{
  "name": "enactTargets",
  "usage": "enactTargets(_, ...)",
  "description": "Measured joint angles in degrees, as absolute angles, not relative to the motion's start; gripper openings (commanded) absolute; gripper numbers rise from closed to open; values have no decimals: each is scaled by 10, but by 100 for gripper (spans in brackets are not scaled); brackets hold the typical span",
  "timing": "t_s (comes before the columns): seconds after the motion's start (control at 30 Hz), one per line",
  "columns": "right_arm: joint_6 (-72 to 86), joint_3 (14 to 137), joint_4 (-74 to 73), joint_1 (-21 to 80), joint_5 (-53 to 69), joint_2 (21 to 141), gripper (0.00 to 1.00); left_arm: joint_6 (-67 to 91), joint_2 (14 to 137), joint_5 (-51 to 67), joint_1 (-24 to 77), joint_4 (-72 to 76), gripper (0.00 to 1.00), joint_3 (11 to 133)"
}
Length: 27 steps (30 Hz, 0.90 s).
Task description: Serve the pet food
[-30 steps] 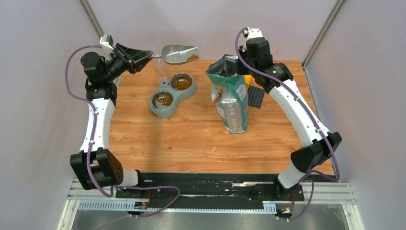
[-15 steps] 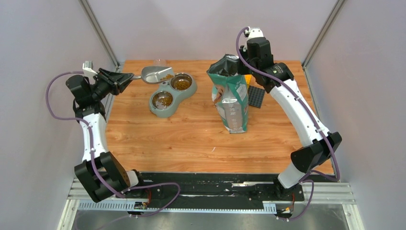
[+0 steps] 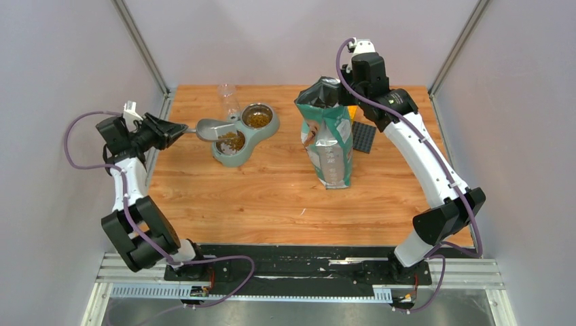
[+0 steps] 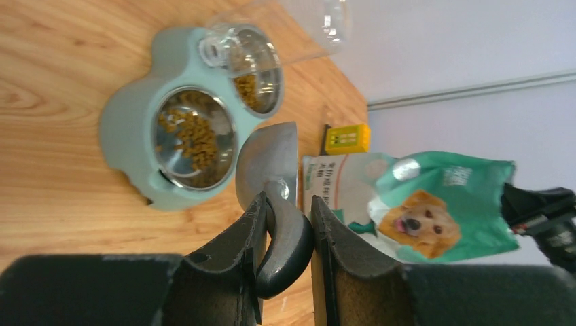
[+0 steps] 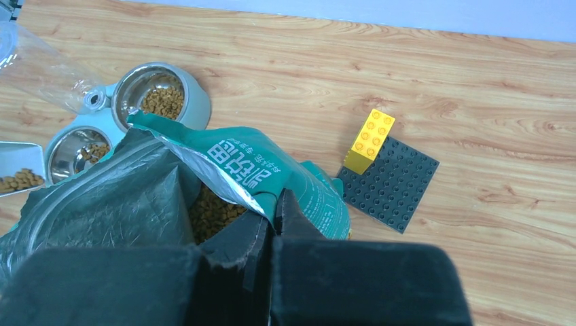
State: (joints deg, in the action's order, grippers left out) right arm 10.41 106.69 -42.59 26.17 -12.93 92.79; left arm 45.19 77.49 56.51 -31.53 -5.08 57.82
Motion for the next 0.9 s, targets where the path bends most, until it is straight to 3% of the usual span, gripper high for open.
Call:
enactTargets(0.47, 104, 1067, -426, 257, -130, 928, 0, 355, 841, 465, -314, -69, 0, 577)
enactTargets(0.9, 107, 1065, -425, 257, -130, 928, 0, 246, 765, 350, -212, -24, 0, 555)
